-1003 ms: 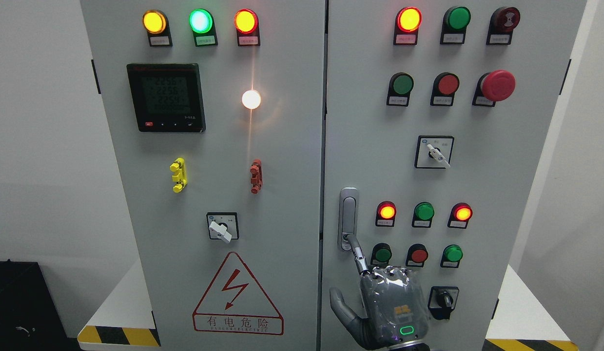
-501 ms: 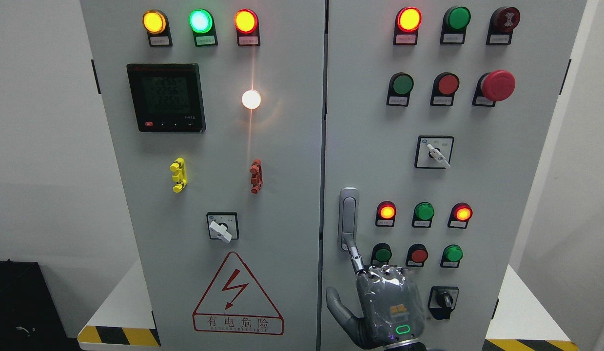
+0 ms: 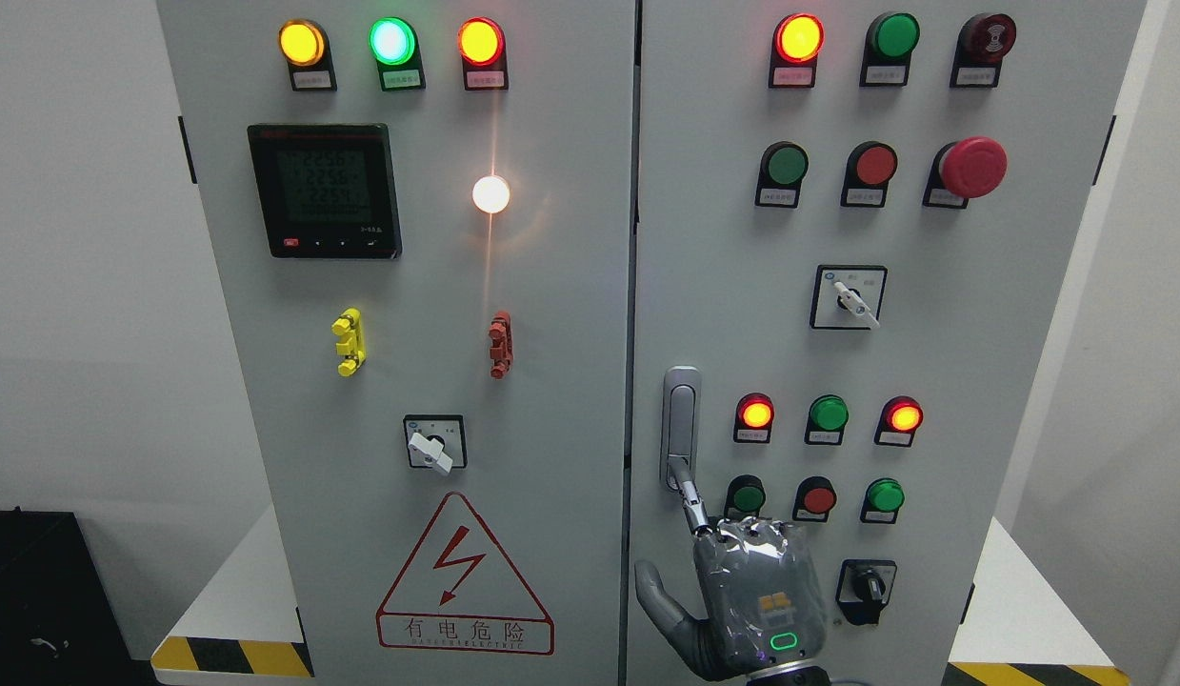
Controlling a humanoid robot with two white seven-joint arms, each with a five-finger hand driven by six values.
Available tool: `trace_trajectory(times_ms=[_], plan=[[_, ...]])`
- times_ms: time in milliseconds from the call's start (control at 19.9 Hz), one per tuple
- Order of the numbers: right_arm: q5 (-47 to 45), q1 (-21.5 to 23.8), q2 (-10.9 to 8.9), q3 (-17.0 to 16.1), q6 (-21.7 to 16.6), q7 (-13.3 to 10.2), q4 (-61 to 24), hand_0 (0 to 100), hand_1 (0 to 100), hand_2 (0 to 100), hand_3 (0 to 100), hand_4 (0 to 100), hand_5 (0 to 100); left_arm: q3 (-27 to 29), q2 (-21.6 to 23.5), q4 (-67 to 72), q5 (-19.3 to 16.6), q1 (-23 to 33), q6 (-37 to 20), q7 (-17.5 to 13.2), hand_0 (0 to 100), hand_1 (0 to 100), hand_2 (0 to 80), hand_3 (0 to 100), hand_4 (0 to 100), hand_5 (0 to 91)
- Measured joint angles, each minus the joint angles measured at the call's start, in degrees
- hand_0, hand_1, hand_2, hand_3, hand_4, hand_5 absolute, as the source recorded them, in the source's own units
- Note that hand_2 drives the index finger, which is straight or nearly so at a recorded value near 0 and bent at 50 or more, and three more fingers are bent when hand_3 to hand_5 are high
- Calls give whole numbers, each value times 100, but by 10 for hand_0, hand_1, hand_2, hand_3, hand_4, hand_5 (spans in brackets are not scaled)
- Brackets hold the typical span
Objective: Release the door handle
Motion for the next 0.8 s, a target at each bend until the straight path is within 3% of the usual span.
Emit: trace_trajectory(times_ms=[802], plan=[[2, 9, 13, -8, 48, 15, 50, 418, 204, 92, 1000, 1000, 1000, 0, 0, 1, -2, 0, 0, 0, 120, 556, 0, 0, 0, 0]])
